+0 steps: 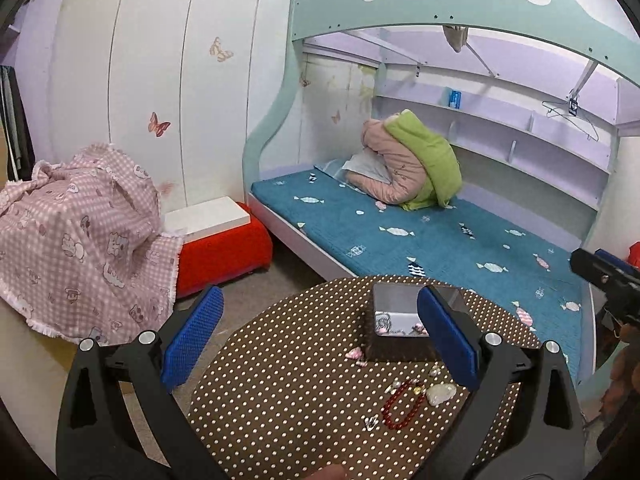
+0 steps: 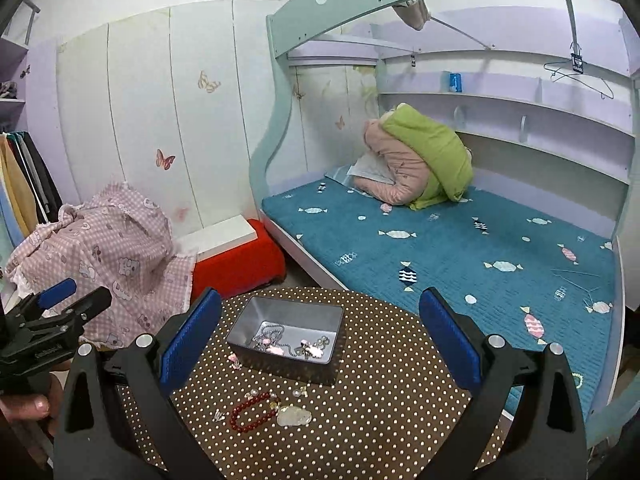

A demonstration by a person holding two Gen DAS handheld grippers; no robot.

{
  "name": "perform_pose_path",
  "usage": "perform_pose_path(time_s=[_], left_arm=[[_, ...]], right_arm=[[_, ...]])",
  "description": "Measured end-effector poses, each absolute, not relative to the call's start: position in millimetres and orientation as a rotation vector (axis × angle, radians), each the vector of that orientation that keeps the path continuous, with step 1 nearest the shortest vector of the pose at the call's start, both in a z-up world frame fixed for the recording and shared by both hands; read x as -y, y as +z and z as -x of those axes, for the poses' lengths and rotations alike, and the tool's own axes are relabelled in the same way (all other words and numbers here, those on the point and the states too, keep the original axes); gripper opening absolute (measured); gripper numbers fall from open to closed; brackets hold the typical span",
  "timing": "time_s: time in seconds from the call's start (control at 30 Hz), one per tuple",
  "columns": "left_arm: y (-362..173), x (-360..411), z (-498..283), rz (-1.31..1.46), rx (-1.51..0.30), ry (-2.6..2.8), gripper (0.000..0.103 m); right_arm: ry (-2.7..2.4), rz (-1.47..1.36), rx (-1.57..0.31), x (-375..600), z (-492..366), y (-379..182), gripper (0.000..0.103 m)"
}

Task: Organize jewelry

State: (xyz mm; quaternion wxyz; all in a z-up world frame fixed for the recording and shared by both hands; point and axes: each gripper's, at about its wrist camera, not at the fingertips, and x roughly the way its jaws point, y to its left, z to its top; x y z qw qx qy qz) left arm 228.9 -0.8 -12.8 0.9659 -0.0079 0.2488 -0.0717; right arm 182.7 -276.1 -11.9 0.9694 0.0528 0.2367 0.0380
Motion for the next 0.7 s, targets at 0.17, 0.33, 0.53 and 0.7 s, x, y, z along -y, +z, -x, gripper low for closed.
perform_pose_path(time_s=[0.17,0.33,0.53,0.7], left_arm=[[-24.7,-3.8,-218.6,0.024,-0.52,-0.149,0.097],[-38.7,-2.8,-208.3,0.014,-0.534,-0.156,0.097],[-56.6,-3.2,-201.2,0.007,-0.567,-0.157,0.097],[-74.4,-0.2,-198.4,-0.011,-0.601,-0.162,0.097]], right_arm=[[0.056,-0.103,-0.463,274.0,-170.3,-16.0,0.095],[0.055,-0.107,-0.46,268.6,-160.1,-20.0,0.095],[0.069,-0.106,-0.471,264.0,-154.7,-27.4,0.095],[0.073,-0.115,-0.513,264.2,-154.7,-41.4,0.095]])
